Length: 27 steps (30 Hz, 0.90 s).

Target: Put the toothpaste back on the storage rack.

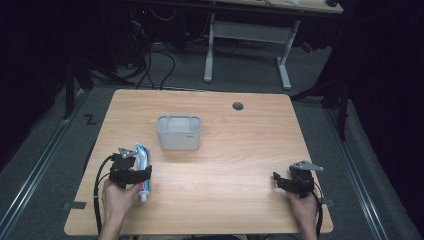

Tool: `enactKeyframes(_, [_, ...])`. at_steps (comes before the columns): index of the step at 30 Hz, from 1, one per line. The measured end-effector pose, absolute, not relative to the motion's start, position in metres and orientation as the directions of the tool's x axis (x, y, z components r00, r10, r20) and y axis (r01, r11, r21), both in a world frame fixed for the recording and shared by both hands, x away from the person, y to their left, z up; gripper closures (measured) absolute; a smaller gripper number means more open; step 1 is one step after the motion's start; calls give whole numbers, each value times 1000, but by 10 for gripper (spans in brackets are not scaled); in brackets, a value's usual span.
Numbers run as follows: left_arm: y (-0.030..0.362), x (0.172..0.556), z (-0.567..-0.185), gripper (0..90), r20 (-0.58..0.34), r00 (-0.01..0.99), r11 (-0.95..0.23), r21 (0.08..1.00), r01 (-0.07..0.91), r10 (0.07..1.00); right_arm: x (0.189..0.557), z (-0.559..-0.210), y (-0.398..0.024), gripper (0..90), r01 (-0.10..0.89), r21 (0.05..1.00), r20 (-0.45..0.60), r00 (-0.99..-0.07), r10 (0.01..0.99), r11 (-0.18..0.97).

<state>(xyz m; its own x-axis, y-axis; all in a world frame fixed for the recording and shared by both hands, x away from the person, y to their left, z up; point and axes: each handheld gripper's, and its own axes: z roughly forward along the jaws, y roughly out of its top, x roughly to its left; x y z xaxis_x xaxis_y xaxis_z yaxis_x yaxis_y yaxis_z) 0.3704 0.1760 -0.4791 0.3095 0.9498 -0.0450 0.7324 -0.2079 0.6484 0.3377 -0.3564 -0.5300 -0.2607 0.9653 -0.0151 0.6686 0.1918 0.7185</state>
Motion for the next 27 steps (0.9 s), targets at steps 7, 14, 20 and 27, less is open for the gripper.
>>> enactKeyframes(7, [169,386,-481,268,-26,290,-213,616,759,957,338,-530,-356,279,669,719,-14,-260,965,190])
enactKeyframes(14, [161,401,-484,291,23,262,-225,590,776,965,338,-530,-357,279,668,719,-14,-261,965,191])
enactKeyframes(20, [155,409,-490,305,39,257,-233,571,787,966,338,-530,-357,278,668,719,-14,-262,965,192])
enactKeyframes(27, [151,416,-493,332,63,244,-237,560,794,968,338,-530,-357,278,668,719,-13,-262,965,191])
